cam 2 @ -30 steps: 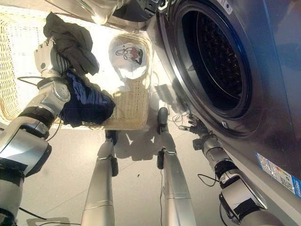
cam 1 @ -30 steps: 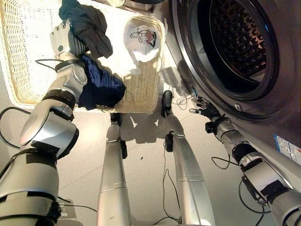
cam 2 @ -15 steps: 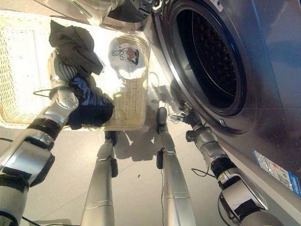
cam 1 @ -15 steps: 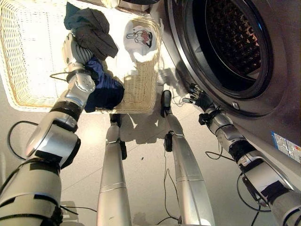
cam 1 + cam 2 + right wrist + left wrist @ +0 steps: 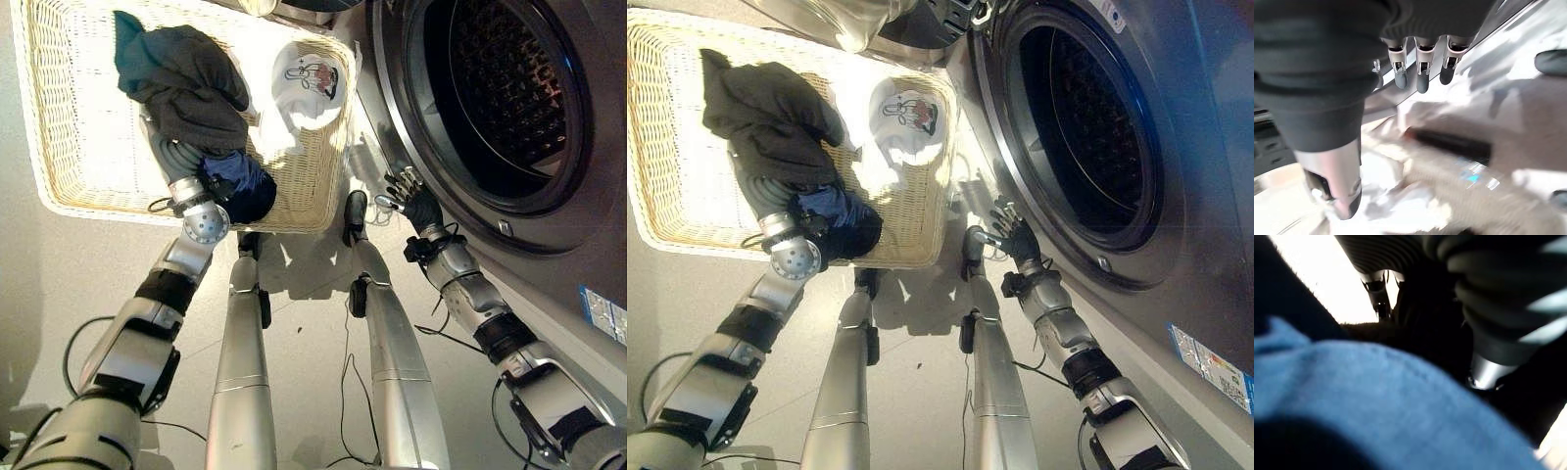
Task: Put the clothes into the washing machine.
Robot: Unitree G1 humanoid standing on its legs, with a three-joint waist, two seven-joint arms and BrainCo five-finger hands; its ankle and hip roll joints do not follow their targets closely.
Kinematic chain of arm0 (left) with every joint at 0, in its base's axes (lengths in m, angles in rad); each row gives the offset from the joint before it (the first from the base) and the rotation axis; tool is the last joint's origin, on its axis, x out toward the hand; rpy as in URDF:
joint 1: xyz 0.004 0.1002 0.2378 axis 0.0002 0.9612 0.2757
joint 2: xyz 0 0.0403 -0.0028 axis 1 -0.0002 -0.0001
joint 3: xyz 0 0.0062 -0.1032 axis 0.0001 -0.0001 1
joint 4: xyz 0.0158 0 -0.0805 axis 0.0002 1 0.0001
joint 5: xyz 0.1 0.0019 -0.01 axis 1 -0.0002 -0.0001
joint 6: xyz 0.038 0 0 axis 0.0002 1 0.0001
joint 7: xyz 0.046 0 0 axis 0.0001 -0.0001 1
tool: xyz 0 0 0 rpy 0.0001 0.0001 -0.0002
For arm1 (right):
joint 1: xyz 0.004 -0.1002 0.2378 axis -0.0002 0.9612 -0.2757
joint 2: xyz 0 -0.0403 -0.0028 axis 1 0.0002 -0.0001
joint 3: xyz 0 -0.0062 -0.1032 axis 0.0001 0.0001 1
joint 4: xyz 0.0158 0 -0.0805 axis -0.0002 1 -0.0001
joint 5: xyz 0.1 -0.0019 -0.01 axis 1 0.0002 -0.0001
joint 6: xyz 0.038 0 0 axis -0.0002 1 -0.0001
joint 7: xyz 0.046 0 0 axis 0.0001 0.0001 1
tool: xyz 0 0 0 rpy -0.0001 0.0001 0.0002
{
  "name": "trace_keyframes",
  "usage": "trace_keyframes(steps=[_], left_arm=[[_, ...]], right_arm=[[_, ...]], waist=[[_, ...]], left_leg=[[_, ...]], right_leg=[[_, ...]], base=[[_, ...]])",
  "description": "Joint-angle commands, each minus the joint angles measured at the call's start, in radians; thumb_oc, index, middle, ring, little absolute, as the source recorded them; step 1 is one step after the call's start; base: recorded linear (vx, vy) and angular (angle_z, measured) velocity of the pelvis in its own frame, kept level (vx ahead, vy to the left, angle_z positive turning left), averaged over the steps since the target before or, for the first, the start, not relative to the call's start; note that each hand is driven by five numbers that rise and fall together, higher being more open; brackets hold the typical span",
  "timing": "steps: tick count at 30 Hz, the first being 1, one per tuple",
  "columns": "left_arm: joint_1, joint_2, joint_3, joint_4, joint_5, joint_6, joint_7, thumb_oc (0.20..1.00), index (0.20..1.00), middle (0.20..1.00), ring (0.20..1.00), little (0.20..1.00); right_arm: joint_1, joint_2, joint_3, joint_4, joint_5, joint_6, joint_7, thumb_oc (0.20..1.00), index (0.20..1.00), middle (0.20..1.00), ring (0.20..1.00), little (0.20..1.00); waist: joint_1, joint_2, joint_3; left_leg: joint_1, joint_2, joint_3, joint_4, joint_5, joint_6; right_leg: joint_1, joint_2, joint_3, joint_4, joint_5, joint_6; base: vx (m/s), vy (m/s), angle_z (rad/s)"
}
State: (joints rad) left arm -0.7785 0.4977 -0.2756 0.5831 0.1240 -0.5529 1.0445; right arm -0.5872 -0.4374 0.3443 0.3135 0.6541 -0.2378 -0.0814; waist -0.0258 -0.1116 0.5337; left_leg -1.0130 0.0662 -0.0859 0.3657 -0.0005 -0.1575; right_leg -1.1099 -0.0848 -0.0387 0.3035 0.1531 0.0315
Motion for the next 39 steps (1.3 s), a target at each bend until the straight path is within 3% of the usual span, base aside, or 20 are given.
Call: trace_keyframes(steps=[1, 8, 23, 33, 39], left_arm=[[-0.018, 0.007, 0.015, -0.114, 0.212, -0.017, 0.072, 0.2, 0.2, 0.2, 0.2, 0.2], [-0.041, 0.07, -0.06, -0.205, 0.399, 0.074, -0.025, 0.2, 0.2, 0.2, 0.2, 0.2], [-0.161, 0.16, -0.239, -0.248, 0.562, 0.145, -0.211, 0.2, 0.2, 0.2, 0.2, 0.2], [-0.221, 0.17, -0.317, -0.264, 0.561, 0.154, -0.253, 0.2, 0.2, 0.2, 0.2, 0.2], [-0.24, 0.155, -0.338, -0.278, 0.591, 0.16, -0.233, 0.2, 0.2, 0.2, 0.2, 0.2]], right_arm=[[0.06, -0.004, -0.006, -0.11, 0.016, -0.023, 0.053, 1.0, 1.0, 1.0, 1.0, 1.0], [0.024, -0.018, 0.011, -0.229, 0.075, 0.005, 0.144, 1.0, 1.0, 1.0, 1.0, 1.0], [-0.106, -0.013, 0.054, -0.32, 0.257, 0.084, 0.228, 1.0, 1.0, 1.0, 1.0, 1.0], [-0.149, 0.0, 0.092, -0.335, 0.298, 0.099, 0.235, 1.0, 1.0, 1.0, 1.0, 1.0], [-0.166, 0.023, 0.123, -0.339, 0.357, 0.173, 0.231, 1.0, 1.0, 1.0, 1.0, 1.0]], waist=[[0.012, 0.047, -0.014], [0.027, 0.061, -0.014], [0.042, 0.106, -0.014], [0.043, 0.116, -0.014], [0.045, 0.118, -0.014]], left_leg=[[-0.001, -0.121, -0.022, -0.04, 0.048, 0.073], [0.013, -0.125, -0.017, -0.048, 0.06, 0.078], [0.019, -0.132, -0.003, -0.052, 0.081, 0.082], [0.018, -0.132, 0.005, -0.058, 0.09, 0.084], [0.018, -0.134, 0.009, -0.065, 0.096, 0.084]], right_leg=[[0.048, 0.053, -0.092, 0.068, -0.065, 0.091], [0.058, 0.039, -0.106, 0.072, -0.065, 0.094], [0.049, 0.02, -0.12, 0.085, -0.06, 0.098], [0.044, 0.018, -0.122, 0.083, -0.05, 0.099], [0.041, 0.016, -0.127, 0.075, -0.044, 0.099]], base=[[0.0, 0.0, 0.0], [0.0, 0.0, 0.0], [0.0, 0.01, 0.02], [0.0, 0.0, 0.0], [0.0, 0.0, 0.0]])
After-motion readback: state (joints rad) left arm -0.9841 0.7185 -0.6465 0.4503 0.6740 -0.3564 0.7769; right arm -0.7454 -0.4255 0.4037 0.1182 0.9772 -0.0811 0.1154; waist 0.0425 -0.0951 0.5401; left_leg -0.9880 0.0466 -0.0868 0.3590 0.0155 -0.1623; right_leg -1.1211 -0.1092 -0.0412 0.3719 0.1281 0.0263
